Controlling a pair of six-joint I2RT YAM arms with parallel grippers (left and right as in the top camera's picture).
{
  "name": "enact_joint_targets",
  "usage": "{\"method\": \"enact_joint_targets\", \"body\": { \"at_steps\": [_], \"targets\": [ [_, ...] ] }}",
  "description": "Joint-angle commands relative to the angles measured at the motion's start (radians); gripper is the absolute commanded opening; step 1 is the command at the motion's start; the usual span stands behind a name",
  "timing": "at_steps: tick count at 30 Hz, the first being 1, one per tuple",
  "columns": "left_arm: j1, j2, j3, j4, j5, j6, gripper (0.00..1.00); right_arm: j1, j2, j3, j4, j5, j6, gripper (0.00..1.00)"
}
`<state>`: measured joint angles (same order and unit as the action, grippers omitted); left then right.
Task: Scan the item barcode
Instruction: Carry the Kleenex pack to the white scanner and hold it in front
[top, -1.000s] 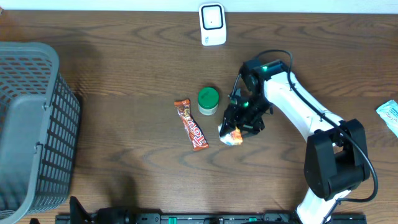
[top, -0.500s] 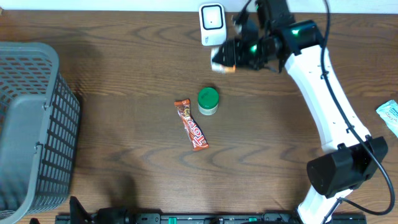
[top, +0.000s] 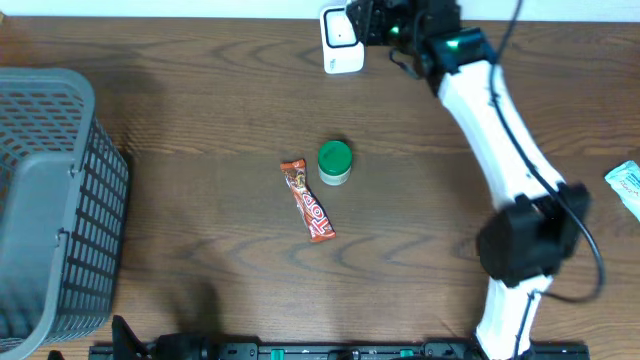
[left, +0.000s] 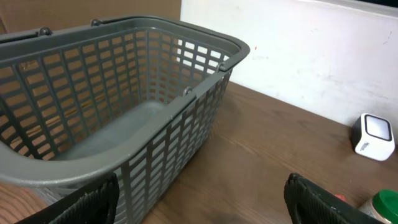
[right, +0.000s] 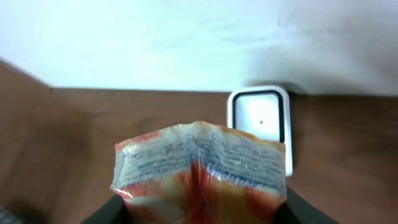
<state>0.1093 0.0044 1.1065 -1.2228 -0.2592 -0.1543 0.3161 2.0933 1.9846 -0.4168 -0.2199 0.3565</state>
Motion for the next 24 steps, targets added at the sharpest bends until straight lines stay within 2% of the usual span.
{"method": "enact_joint_targets", "body": {
  "at_steps": [1, 7, 14, 18, 24],
  "targets": [
    [-0.004, -0.001, -0.001, 0.004, 0.013, -0.001, 0.85, 0.003, 0.117, 0.004, 0.105, 0.041, 0.002, 0.45],
    [-0.004, -0.001, -0.001, 0.004, 0.013, -0.001, 0.85, 0.014, 0.241, 0.005, 0.36, 0.09, 0.002, 0.46],
    [-0.004, -0.001, -0.001, 0.004, 0.013, -0.001, 0.85, 0.039, 0.344, 0.005, 0.549, 0.222, -0.014, 0.49],
    [-0.004, -0.001, -0.001, 0.005, 0.013, -0.001, 0.85, 0.051, 0.383, 0.005, 0.595, 0.278, -0.049, 0.52],
    [-0.004, -0.001, -0.001, 0.004, 0.013, -0.001, 0.85, 0.058, 0.406, 0.005, 0.613, 0.378, -0.13, 0.51]
  ]
}}
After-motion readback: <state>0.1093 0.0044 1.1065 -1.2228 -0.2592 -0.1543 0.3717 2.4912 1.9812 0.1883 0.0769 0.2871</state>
